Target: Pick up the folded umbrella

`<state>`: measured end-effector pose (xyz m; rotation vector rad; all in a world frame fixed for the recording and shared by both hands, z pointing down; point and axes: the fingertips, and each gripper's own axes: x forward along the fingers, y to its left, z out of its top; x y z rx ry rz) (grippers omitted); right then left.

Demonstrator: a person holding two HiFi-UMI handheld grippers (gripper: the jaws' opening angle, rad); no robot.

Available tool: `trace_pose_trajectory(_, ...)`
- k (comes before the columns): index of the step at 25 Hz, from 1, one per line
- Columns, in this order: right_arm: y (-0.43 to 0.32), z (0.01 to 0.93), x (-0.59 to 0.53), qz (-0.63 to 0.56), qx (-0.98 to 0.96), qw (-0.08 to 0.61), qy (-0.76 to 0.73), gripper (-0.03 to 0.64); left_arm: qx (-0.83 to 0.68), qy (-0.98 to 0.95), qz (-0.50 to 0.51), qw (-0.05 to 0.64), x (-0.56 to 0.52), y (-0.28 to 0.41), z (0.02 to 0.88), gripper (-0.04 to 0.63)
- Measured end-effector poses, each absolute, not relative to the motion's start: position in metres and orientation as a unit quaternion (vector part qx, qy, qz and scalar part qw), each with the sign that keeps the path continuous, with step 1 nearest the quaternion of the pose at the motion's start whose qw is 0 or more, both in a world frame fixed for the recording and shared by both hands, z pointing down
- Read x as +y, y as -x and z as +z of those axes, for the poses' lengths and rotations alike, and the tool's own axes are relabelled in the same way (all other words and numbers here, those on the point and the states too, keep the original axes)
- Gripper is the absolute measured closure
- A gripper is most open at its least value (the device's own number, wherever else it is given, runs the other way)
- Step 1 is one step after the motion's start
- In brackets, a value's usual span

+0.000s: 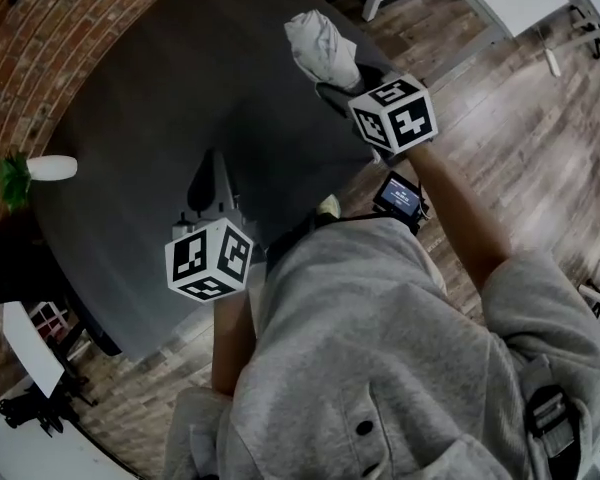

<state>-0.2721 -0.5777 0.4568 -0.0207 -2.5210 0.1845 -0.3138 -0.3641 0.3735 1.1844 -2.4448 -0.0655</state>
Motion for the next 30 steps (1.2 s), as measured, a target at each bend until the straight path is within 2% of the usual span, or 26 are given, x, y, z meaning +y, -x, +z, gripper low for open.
trace_pose_trajectory(15,0.189,0.319,-0.528,0.100,-0.983,0.119,-0.098,0.342,-0.829,-0.524,-0.005,0.195,-0.351,0.296,0.351,0.580)
trace_pose_trajectory(30,0.118,0.287,-0.425,0.091,-0.973,0.048,-0.206,0.342,-0.791,-0.584,0.003,0.181,-0.274,0.274,0.338,0.580)
